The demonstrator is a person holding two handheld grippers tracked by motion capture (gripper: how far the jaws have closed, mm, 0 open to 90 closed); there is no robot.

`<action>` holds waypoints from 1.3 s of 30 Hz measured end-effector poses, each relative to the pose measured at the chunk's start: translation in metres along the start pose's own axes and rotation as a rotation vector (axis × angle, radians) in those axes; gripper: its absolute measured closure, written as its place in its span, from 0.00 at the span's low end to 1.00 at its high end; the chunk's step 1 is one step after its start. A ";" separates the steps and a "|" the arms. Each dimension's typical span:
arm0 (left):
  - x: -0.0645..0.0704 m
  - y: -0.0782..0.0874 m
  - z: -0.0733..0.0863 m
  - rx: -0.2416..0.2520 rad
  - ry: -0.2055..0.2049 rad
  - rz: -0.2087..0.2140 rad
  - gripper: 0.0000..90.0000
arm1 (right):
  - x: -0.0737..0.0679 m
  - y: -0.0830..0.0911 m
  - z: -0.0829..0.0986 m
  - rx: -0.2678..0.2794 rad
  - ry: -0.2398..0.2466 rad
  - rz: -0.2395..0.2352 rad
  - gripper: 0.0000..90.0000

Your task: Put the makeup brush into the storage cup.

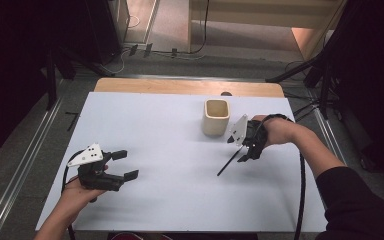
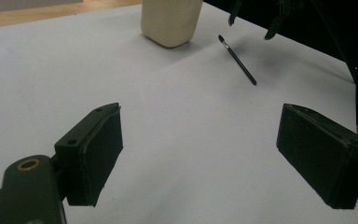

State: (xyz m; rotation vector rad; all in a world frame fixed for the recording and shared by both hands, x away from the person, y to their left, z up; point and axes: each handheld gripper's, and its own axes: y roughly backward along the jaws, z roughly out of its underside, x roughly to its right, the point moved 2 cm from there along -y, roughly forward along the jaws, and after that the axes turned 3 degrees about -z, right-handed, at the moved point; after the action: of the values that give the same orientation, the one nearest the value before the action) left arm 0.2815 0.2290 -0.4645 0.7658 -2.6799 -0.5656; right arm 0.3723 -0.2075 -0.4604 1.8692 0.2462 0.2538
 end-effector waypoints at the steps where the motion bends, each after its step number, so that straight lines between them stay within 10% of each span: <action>1: 0.000 0.000 0.000 -0.001 0.001 -0.001 0.16 | 0.000 -0.001 0.000 -0.003 0.006 0.001 0.31; 39: 0.002 -0.001 -0.001 -0.007 -0.008 0.007 0.16 | 0.018 -0.039 0.012 -0.138 0.050 -0.053 0.59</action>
State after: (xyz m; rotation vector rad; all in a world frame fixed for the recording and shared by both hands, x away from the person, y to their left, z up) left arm 0.2805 0.2270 -0.4639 0.7536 -2.6855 -0.5774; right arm 0.3916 -0.2015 -0.4999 1.7188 0.3049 0.2744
